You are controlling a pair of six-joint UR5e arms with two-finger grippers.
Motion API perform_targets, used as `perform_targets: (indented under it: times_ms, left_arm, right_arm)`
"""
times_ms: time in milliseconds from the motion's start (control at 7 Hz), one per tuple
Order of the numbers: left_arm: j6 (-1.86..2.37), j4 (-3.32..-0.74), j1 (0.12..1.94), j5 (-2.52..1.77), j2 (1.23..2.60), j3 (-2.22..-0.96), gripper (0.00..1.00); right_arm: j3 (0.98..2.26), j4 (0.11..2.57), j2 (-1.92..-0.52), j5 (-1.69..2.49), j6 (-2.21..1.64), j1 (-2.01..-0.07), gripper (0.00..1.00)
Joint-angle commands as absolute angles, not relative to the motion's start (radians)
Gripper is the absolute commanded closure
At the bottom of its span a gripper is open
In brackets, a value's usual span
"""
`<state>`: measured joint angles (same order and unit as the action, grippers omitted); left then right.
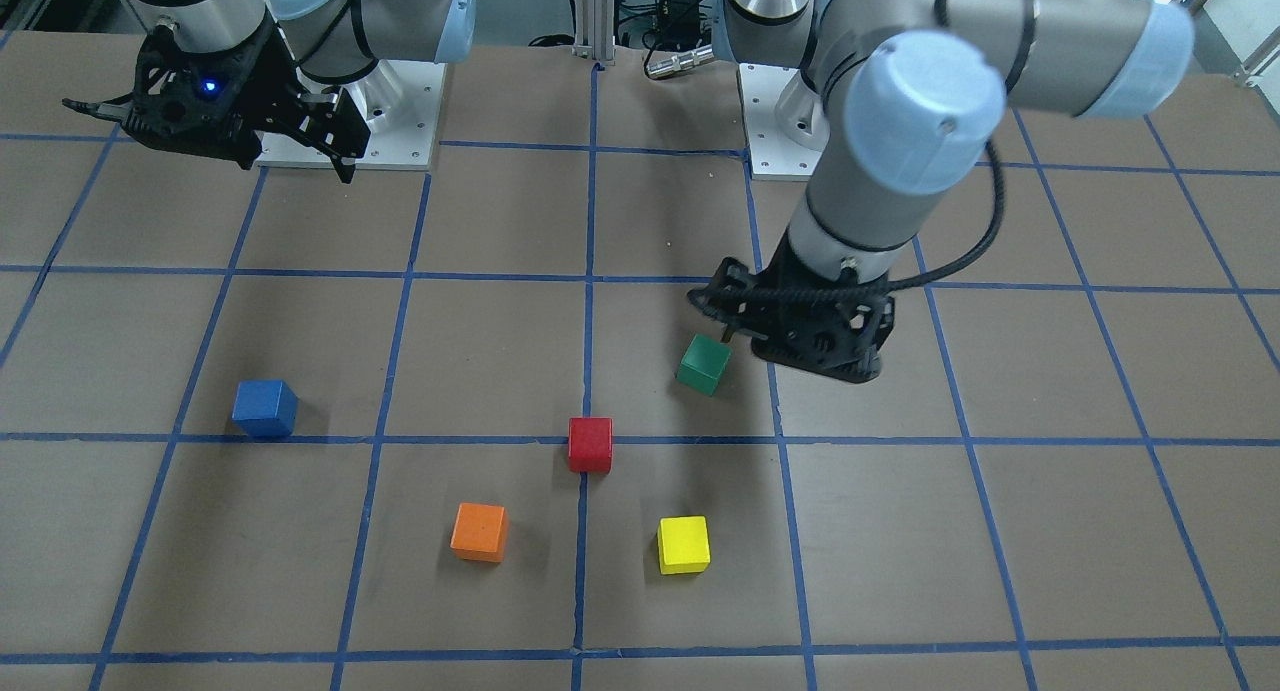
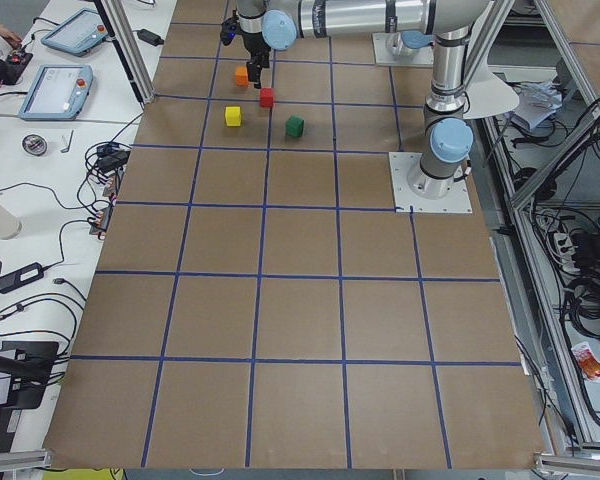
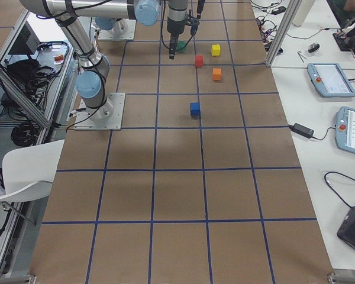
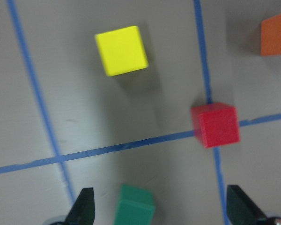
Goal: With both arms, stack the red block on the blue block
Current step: 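Raise the left gripper away while the right gripper moves toward the red cube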
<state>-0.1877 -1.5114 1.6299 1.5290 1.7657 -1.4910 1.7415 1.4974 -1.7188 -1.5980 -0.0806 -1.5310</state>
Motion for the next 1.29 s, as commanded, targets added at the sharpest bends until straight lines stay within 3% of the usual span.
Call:
perform_targets:
  times_ms: [0,1143]
  left_arm:
    - [-0.226,-1.598,1.562,1.529,1.622,-1.496,0.0]
    - [-0.051,-1.589,1.557,1.546,1.618,-1.482,0.0]
  right_arm:
    - [1.744,1.502,-1.717,-1.589,-0.08,-1.531,0.0]
    - [1.735,1.995,-1.459,-1.511,-0.173,-1.745,0.0]
